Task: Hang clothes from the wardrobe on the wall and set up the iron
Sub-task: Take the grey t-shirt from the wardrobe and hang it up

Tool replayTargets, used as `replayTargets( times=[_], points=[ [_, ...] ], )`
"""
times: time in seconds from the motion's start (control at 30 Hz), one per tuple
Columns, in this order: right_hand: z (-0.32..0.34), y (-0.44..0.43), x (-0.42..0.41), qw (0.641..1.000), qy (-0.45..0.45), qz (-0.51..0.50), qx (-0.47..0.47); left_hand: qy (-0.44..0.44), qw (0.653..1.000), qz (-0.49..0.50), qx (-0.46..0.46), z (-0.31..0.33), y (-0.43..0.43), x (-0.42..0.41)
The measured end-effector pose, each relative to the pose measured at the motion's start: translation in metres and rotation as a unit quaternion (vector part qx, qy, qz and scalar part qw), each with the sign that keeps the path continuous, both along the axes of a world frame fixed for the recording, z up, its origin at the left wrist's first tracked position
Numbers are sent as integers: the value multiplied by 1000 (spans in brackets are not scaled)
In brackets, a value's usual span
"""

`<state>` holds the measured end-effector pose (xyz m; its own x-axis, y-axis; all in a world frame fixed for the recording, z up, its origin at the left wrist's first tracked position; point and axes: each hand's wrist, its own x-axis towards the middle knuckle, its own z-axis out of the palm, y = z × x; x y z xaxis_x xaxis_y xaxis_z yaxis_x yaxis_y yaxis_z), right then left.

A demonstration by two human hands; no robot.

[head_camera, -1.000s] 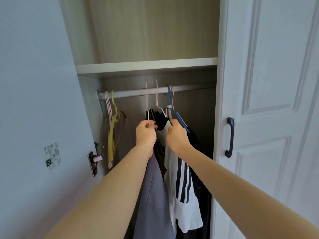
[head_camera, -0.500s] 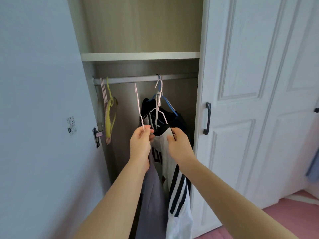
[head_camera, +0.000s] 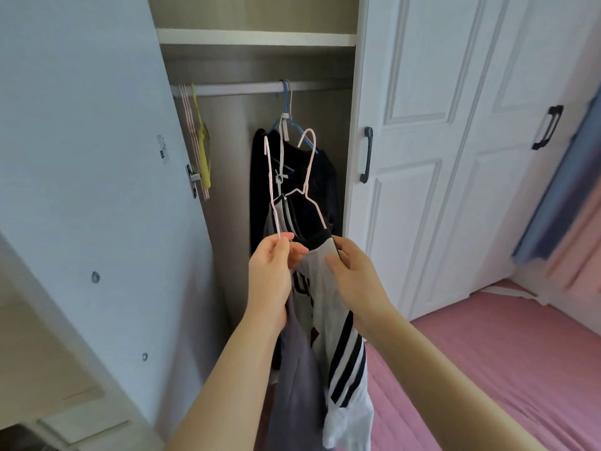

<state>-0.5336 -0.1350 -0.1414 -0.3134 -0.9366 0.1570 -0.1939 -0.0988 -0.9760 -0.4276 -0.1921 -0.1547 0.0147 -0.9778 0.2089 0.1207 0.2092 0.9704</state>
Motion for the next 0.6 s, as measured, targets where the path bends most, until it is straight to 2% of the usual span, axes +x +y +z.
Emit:
replayTargets(
  times=[0.13, 0.27, 0.43, 0.6],
  points=[
    [-12, 44, 17, 1000, 15, -11, 11, -3, 999, -32, 8, -15, 37, 16],
    [-22, 85, 35, 999, 5, -25, 26, 34, 996, -76, 35, -23, 77, 34],
    [-32, 140, 57, 999, 1, -39, 35, 79, 982, -141, 100, -31, 126, 58],
    [-39, 198, 80, 997, -11, -58, 43, 82, 970, -197, 113, -37, 179, 86]
  ],
)
